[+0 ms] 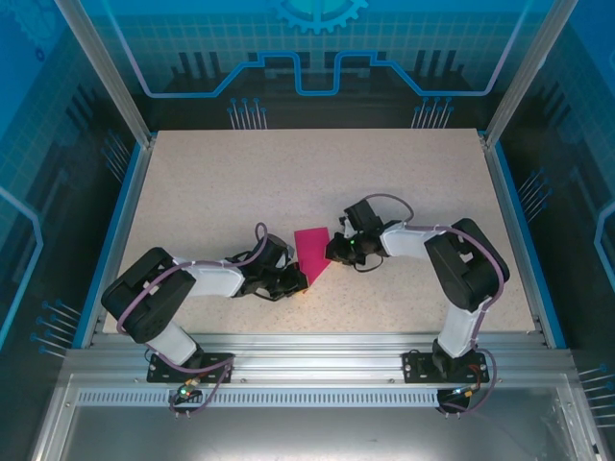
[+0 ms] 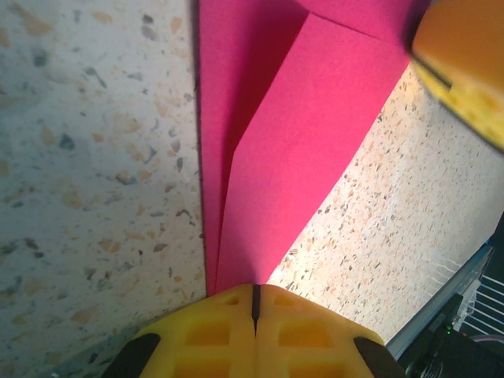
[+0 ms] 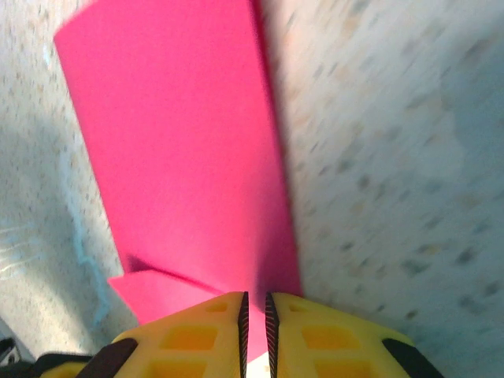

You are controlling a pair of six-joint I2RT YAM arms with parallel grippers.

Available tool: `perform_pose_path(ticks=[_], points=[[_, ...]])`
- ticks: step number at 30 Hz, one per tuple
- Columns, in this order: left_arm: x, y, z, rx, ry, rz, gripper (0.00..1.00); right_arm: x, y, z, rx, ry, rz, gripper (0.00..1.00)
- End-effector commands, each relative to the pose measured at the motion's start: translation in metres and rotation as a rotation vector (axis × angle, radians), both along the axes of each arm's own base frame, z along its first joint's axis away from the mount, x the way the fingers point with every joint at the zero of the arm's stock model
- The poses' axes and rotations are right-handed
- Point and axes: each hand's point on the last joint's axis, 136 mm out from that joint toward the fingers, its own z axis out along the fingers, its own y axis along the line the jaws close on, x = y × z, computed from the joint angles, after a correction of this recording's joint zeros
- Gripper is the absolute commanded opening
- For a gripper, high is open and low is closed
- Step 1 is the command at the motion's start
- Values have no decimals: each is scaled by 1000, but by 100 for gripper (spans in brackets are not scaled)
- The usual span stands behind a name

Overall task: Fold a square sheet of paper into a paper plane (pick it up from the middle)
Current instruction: Third fold the triangle at the center of the table.

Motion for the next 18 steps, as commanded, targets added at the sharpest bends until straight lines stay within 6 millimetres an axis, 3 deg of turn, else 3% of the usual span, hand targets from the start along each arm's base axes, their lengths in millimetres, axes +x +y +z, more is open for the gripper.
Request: perform_pose_path(ticks=[1,11,14,18], points=[[-39,35,-44,176,146,-11,1,10,-16,-7,-28,8,-13,17],[-42,35,-36,166,117,-55,4,10,-19,29,-1,-62,-3,18],[-39,31,-21,136,71,-74,10,1,-18,36,17,-71,5,21],[-24,21,19,69,-42,-73,19,-12,-9,44,35,-76,40,29]])
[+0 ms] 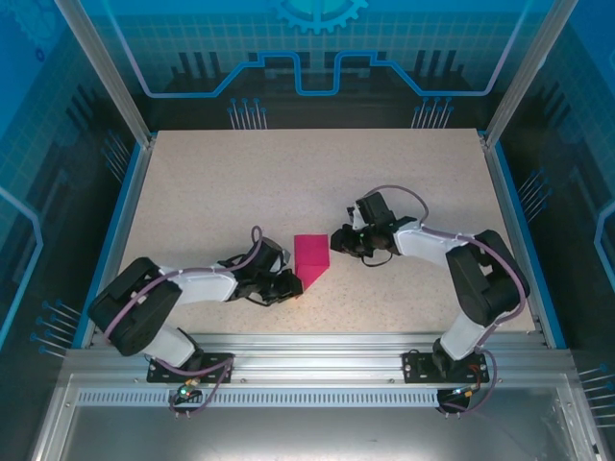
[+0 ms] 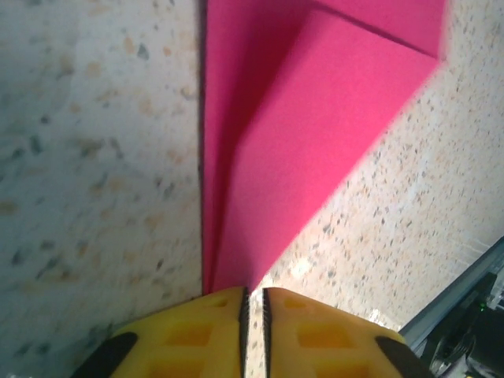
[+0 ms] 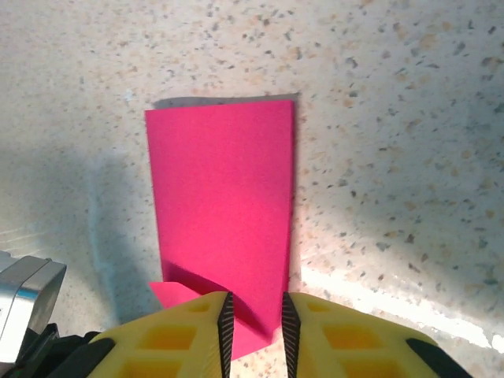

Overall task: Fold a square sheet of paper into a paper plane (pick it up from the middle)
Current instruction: Third fold the triangle at the center of the table, then fourth fold the wing at the center of the table.

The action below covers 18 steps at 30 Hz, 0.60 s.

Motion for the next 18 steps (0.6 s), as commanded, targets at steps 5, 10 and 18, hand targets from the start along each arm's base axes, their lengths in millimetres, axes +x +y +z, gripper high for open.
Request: perform_pose_path(ticks=[5,10,18], points=[[16,-4,53,-17,-137,-31,24,-37,7,-16,-3,65,36,37],[33,-5,57,18,-162,-38,23,-50,14,-26,16,88,40,40],[52,-8,34,94,-142,-31,16,-53,23,-28,47,101,54,41]])
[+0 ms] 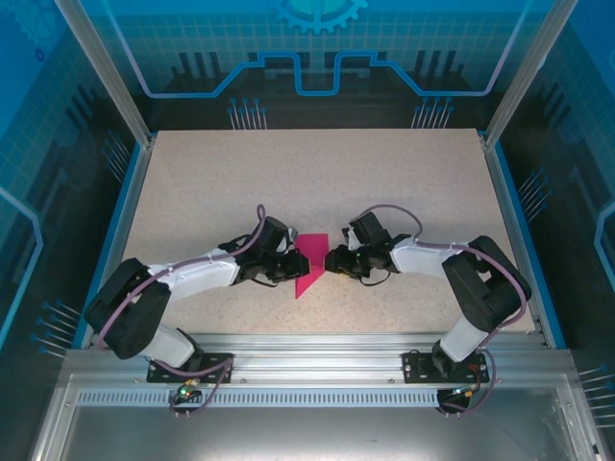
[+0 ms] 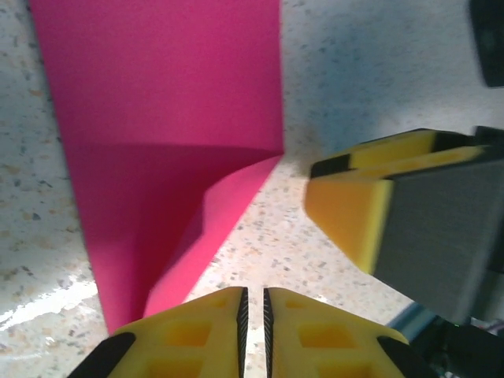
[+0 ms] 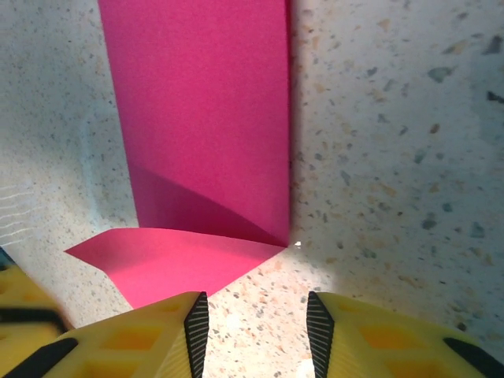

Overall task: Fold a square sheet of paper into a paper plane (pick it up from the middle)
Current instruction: Fourth fold the wing at the center of the table.

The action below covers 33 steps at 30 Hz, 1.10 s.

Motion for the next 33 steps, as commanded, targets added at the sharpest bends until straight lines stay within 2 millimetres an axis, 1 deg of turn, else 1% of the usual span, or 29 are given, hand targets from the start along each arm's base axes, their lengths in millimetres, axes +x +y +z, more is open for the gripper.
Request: perform_pose_path(ticks=[1,8,12,17,23,28,33], points=[[10,9,-10,72,-8,18,15,-3,9,-1,30,13,13,41],[21,19,-27,115,8,57,13,-2,17,-4,44,28,24,42],[20,20,-37,129,31,59,13,-1,20,-3,52,27,29,42],[16,23,-47,146,57,59,12,2,27,3,73,12,47,42],[13,25,-48,148,63,56,12,8,35,6,83,8,67,40],[12,27,-49,155,65,57,11,13,39,6,91,3,69,41],[11,28,-50,164,69,60,11,12,38,7,84,13,63,42]])
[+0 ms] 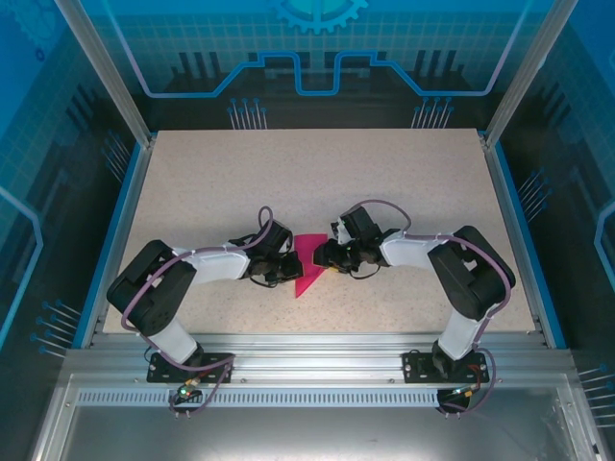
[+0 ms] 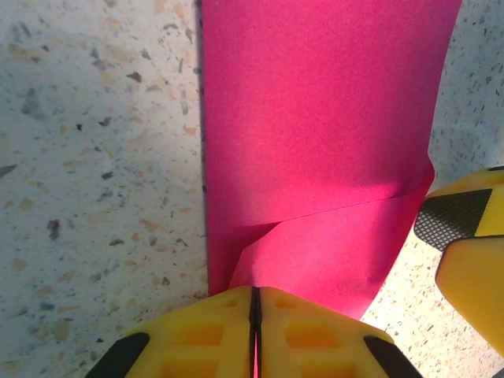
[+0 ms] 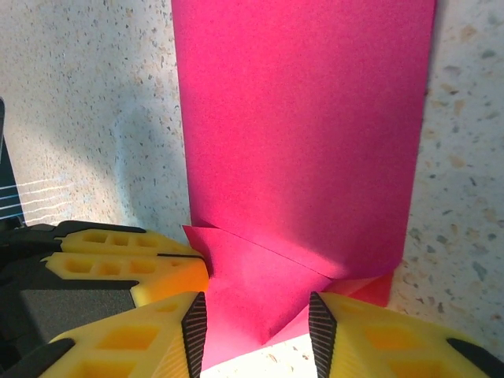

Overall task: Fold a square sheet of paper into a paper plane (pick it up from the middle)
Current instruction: Fourth fold the wing at the center of the table.

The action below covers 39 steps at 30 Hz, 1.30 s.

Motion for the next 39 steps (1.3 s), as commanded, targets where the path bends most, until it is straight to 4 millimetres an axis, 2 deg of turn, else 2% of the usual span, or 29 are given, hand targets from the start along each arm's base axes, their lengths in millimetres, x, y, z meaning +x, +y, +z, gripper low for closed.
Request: perform_pose_path(ticks=[1,6,10,19,27,31,33,36,39], points=[[-1,8,-4,42,2,-3,11,-3,8,7,15,-1,24,43],[-1,10,-6,54,11,5,11,-11,-21,0,-105,8,-75,44],[0,10,-8,54,17,13,11,-11,-27,-4,-103,17,-131,45],[-1,10,-8,54,22,9,11,-1,3,-2,3,28,-87,38],[-2,8,-3,41,8,1,12,-2,12,0,11,17,-33,25],[0,4,15,1,-33,-12,21,-4,11,-1,-7,16,-14,18],[-1,3,26,-22,-65,-22,29,-4,12,0,-7,15,-7,12],[-4,2,47,-57,-133,-54,41,-5,13,3,2,11,-2,12],[-15,-1,60,-40,-199,-114,48,-6,14,7,12,12,0,12]])
